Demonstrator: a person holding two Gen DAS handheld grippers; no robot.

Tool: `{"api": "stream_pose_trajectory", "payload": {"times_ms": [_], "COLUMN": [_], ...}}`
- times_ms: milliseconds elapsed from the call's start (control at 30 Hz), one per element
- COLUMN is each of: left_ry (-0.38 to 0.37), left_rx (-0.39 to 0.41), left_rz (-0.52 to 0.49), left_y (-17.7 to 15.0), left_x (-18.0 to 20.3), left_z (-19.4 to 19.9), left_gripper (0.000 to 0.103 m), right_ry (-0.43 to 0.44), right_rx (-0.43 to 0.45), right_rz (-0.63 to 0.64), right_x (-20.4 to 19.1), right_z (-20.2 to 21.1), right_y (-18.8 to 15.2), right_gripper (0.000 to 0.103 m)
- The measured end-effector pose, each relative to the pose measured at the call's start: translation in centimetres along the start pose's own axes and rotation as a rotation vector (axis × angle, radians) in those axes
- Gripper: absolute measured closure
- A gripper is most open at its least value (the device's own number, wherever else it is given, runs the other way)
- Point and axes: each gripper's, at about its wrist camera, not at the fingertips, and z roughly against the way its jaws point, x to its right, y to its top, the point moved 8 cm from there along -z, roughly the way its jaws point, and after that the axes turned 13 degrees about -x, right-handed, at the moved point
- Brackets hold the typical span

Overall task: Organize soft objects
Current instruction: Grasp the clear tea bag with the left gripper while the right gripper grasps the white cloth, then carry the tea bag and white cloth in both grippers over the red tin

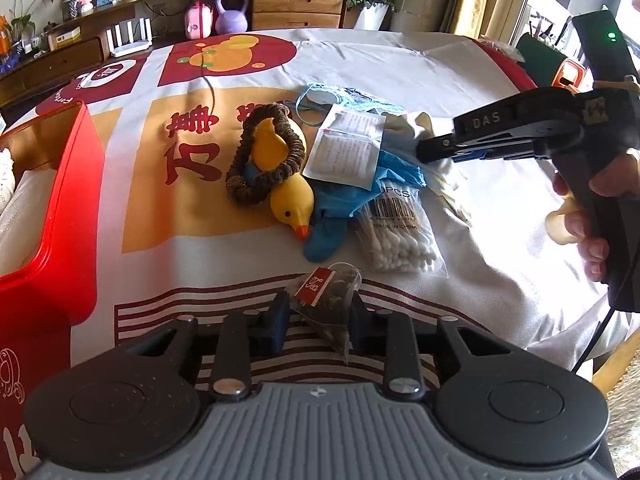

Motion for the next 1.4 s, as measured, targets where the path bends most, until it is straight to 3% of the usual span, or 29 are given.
{"api": "stream_pose_trajectory", "payload": {"times_ms": [200, 700, 1400], "left_ry": [0.002, 0.012, 0.041], "left_rx": [0.011, 0.052, 0.152], "left_rz": [0.011, 0.077, 0.155], "left_y": [0.1, 0.6, 1.6], "left_x": [-0.3, -2.3, -7.2], "left_z": [0.7, 3.9, 12.0], "left_gripper": [0.083, 0.085, 0.084], "right_ry": [-0.017, -0.006, 0.096], "right_rx": [0.04, 0.125, 0.144], "right_rz": [0.025, 0.078, 0.223], "right_x": [-0.6, -3.3, -13.1], "right_z": [1.8, 8.6, 12.5], "right_y": [-0.2, -0.5, -0.8], "right_gripper": [0.099, 0.1, 0.1]}}
